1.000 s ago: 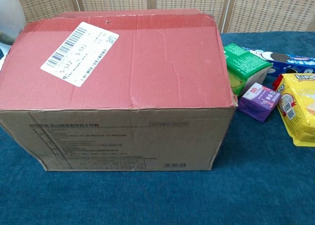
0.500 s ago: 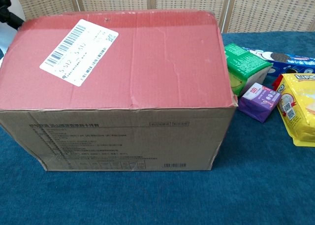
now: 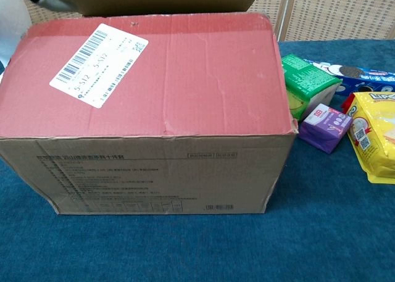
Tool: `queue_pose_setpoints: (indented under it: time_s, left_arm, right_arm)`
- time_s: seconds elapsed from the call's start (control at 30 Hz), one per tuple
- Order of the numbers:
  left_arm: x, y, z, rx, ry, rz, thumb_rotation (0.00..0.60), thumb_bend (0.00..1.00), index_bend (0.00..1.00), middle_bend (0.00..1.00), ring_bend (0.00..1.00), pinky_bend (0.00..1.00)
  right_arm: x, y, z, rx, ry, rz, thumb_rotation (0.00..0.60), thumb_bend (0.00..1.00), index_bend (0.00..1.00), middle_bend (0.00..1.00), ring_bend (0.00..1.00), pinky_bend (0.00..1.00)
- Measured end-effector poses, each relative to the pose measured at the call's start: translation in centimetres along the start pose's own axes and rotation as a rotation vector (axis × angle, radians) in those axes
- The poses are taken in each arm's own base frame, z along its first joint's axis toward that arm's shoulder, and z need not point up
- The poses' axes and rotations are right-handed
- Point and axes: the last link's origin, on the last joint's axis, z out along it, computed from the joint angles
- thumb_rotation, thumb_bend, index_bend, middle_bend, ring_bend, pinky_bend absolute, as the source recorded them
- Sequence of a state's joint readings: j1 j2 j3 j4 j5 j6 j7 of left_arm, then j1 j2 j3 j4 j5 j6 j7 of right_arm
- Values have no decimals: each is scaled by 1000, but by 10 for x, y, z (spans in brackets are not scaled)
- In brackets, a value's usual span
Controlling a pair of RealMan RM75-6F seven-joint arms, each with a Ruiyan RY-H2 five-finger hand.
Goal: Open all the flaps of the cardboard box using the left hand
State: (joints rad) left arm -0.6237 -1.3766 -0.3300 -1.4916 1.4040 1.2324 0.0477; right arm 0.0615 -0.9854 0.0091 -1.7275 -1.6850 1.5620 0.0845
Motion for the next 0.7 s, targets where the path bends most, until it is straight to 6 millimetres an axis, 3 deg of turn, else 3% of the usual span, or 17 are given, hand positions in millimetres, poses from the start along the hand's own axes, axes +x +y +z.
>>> queue_pose_setpoints:
  time_s: [0.33,0.7]
  left_arm:
    - [29,10,60,-11,70,81,600,100,0,0,0,0]
    - [17,13,144,67,90,185,600,100,0,0,0,0]
  right_arm:
    - [-4,4,3,-21,-23,-5,600,0,0,0,0,153]
    - [-10,6,10,-41,-45,-10,600,0,0,0,0,153]
